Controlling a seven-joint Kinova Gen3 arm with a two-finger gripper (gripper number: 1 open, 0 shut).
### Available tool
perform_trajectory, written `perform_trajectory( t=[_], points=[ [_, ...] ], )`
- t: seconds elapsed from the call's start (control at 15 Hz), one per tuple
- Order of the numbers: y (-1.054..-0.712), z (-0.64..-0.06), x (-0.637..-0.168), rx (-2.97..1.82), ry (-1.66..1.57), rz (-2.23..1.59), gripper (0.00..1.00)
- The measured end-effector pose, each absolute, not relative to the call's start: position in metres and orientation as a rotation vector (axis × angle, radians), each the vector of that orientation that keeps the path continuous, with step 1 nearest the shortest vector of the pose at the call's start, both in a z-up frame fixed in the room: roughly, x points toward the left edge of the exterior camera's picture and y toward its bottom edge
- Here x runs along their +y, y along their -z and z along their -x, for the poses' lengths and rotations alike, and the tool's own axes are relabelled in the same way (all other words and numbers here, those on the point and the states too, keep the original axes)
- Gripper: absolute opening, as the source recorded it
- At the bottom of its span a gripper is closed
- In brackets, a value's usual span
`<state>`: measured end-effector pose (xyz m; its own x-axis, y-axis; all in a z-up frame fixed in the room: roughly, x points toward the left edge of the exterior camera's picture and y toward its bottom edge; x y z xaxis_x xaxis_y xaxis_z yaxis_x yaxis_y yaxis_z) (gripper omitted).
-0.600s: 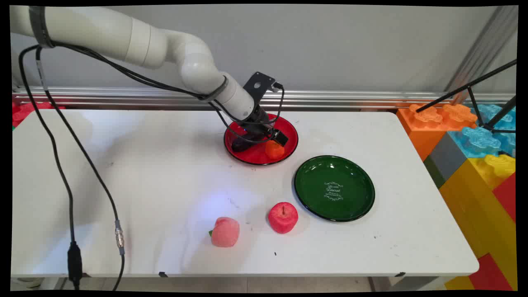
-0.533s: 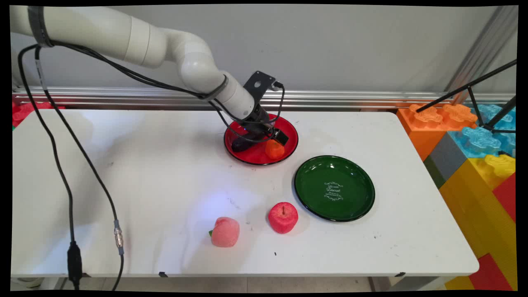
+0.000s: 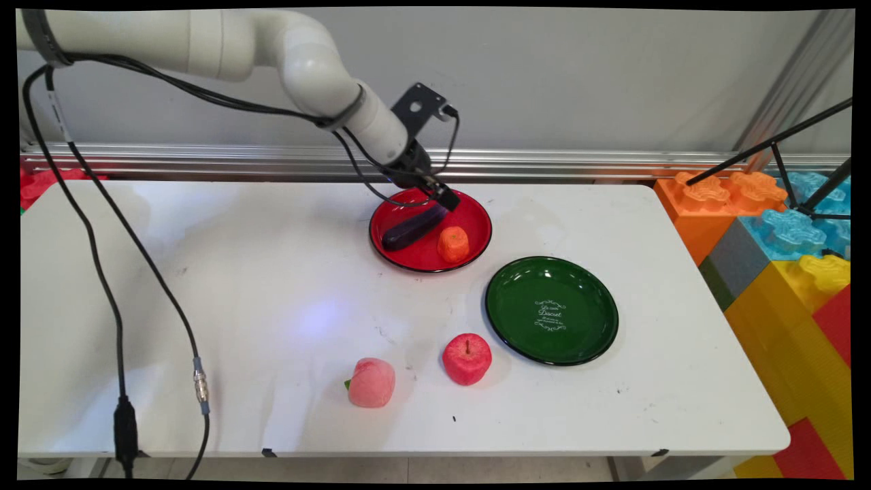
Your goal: Pick up the eggplant from the red plate
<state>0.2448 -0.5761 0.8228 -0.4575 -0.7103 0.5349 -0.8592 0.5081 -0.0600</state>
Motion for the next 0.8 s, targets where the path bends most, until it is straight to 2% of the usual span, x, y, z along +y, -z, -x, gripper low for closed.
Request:
perform_trajectory(
  t=[0.4,0.8],
  points=[
    [-0.817,-0.280,-0.583,-2.385,-0.433,-1.265,1.00],
    [-0.788,-0.300,-0.585,-2.430,-0.336,-1.216,1.00]
  ],
)
